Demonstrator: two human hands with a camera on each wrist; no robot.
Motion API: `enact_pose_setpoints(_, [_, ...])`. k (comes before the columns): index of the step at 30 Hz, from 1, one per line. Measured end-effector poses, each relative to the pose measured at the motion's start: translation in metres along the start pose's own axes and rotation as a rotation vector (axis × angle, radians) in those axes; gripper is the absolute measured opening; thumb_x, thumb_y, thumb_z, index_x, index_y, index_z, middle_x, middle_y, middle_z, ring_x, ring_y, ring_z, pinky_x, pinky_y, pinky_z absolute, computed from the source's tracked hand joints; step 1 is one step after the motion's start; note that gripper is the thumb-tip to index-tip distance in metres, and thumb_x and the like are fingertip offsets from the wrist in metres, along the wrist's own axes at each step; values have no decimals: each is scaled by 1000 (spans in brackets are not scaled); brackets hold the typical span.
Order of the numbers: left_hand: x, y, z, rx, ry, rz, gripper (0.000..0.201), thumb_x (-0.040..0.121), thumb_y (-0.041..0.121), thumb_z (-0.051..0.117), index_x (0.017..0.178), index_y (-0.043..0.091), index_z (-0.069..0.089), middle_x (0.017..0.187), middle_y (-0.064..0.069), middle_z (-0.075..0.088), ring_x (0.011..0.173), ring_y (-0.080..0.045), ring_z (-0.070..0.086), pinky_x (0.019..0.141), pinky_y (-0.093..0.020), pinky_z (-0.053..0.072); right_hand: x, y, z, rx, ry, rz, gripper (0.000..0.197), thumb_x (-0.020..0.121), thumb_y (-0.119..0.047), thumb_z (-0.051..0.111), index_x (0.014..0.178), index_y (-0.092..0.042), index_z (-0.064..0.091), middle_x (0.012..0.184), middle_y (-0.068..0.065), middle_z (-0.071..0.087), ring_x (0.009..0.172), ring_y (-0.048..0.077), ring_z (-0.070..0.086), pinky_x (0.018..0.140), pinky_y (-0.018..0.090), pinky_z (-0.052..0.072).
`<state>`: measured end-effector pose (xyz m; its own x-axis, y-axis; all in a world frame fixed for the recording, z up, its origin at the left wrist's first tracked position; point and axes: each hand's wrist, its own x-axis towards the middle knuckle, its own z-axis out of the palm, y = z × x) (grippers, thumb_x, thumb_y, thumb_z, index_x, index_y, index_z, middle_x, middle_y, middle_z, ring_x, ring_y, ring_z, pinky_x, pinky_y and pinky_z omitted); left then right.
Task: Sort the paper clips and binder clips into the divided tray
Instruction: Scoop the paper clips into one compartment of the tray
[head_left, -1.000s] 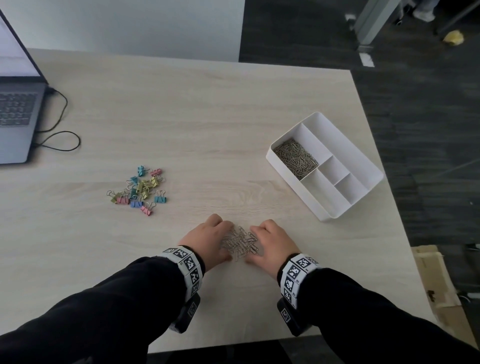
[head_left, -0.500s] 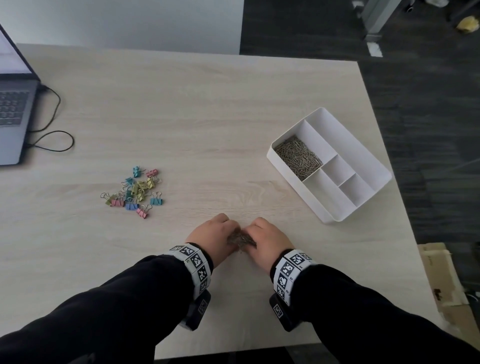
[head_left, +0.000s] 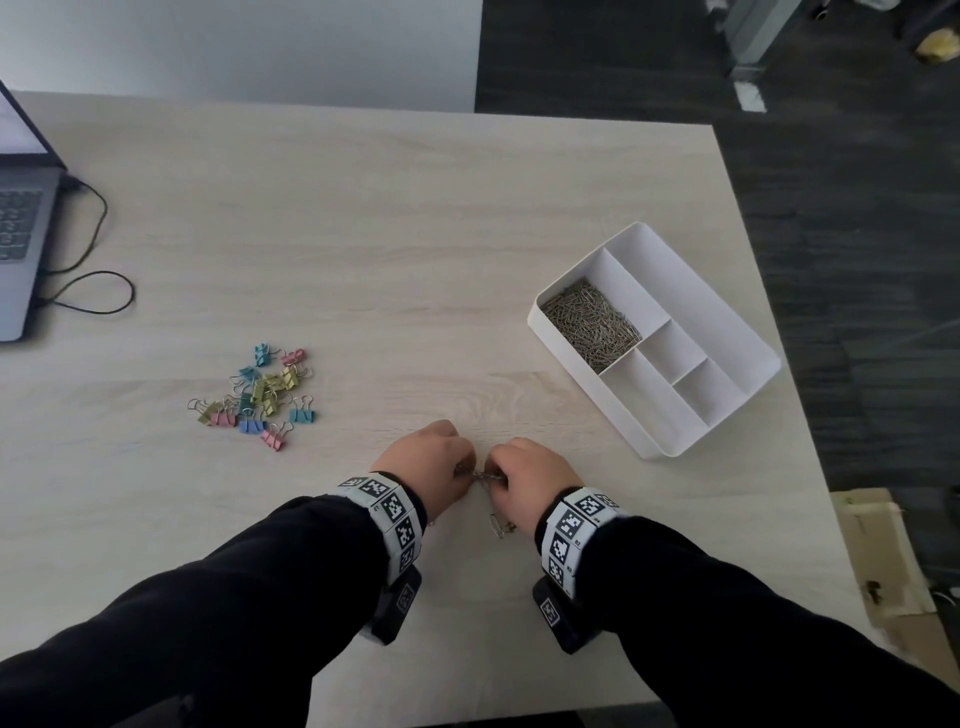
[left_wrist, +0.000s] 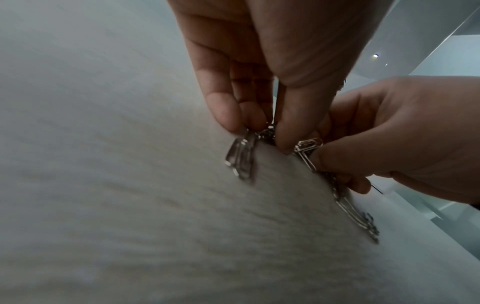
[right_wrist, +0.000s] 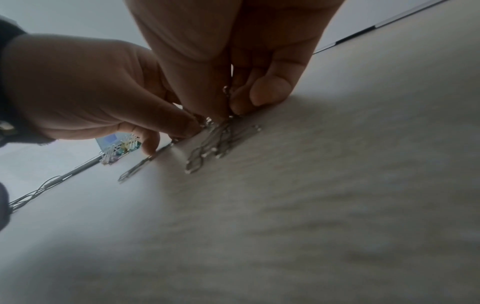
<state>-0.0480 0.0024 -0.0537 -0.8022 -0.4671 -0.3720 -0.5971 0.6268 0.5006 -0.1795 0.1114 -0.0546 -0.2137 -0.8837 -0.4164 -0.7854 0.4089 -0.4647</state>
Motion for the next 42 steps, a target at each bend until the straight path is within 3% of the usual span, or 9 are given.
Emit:
enact_pose_setpoints(7, [8,3,-7,140,-50,-8,17,83,27,53,92,22,66,95,-1,62,86,-25,62,73,-31,51,-3,11,-18,116,22,58,16,84,-17,60,96,-17,70,99,5,67,96,23,60,86,32,47])
enact_pose_setpoints(11, [13,5,-10,189,-102,-23,17,83,25,50,91,21,64,94,-1,60,85,-25,62,70,-31,49,0,16,-42,238,161,84,11,80,-15,67,89,-17,72,89,0,66,80,16,61,76,21,45])
enact_pose_setpoints(16, [18,11,-10,296,-154,-2,16,85,17,47,93,16,61,98,-6,59,84,-29,61,64,-29,40,17,29,-83,376,439,193,5,80,-19,69,84,-21,71,80,-10,68,73,8,62,72,24,52])
enact_pose_setpoints(21, [21,18,-13,313,-201,-34,17,85,15,48,98,12,60,103,-9,58,92,-33,60,66,-29,38,33,47,-114,448,579,333,8,84,-21,66,91,-24,68,86,-10,69,83,12,64,84,31,54])
enact_pose_setpoints(25, [24,20,-18,270,-222,-60,18,83,15,50,97,14,62,102,-9,60,93,-31,60,67,-28,39,40,58,-116,436,561,354,20,84,-22,65,103,-22,70,90,-7,68,82,16,65,83,38,56])
enact_pose_setpoints(27, [27,22,-21,236,-225,-64,18,82,18,53,95,17,65,100,-6,62,93,-28,60,69,-27,42,37,62,-118,427,548,338,27,86,-19,65,113,-19,69,92,-6,68,84,14,62,85,34,54])
enact_pose_setpoints(32, [38,33,-38,69,-181,-127,13,77,20,60,86,22,69,81,7,61,83,-17,59,72,-23,47,16,73,-118,444,571,310,22,89,-19,63,110,-21,67,92,-5,64,74,6,57,77,28,52])
enact_pose_setpoints(38, [72,75,-69,-323,-33,-202,10,76,11,66,76,21,68,71,6,65,44,-11,63,44,-21,50,-19,84,-110,475,568,266,14,87,-20,61,99,-20,69,92,-11,56,70,7,56,73,24,50])
enact_pose_setpoints(42, [101,105,-83,-727,95,-238,14,78,7,67,75,20,70,73,-2,69,63,-15,69,54,-31,59,-39,83,-100,474,534,255,11,87,-20,63,95,-19,70,93,-3,59,66,3,53,71,19,48])
